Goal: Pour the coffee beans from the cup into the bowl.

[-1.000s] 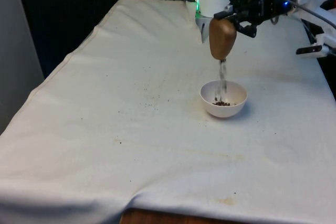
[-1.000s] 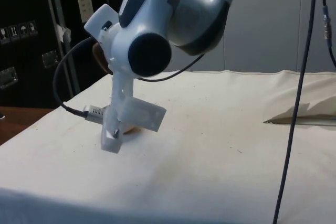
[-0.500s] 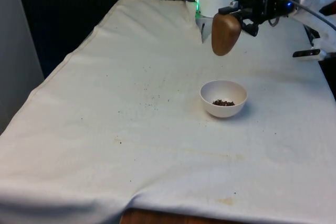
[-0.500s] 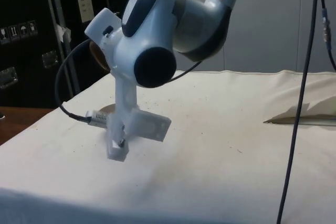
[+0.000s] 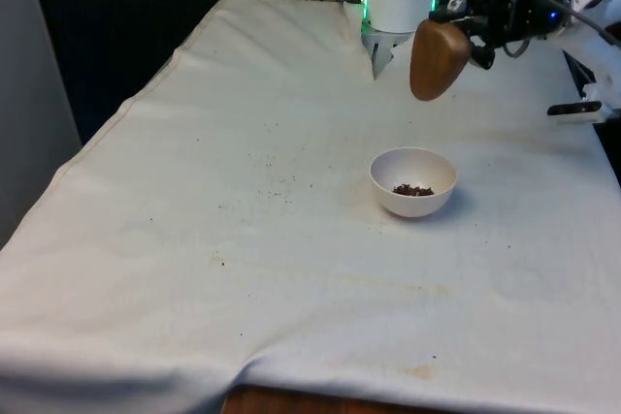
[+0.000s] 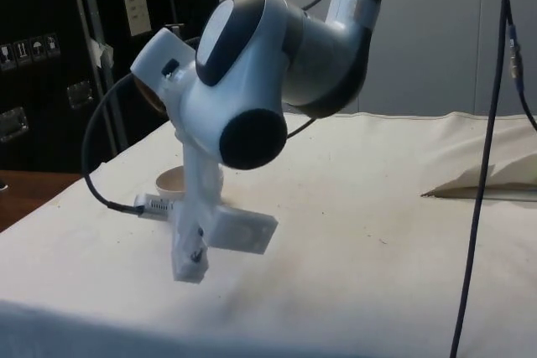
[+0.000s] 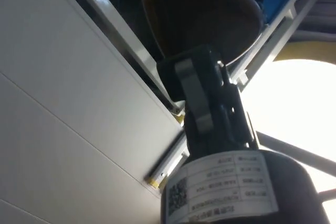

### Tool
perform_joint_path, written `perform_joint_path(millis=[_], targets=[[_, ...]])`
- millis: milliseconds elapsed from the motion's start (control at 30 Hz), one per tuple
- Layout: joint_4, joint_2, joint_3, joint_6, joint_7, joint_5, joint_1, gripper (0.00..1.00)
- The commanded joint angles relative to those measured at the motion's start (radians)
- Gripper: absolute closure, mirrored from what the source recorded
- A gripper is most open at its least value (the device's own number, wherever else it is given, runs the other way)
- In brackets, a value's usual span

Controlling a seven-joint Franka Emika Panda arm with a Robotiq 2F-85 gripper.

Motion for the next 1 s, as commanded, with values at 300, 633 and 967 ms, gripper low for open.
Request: perform_joint_path(millis=[300,633,967], targets=[[0.008,0.042,0.014,-0.076,-0.013,-0.041,0.003,1.0],[0.003,0.047,0.017,-0.112,-0.025,-0.056,0.003,1.0],[0.003,0.049,0.02,-0.117,-0.02,-0.055,0.0,1.0]])
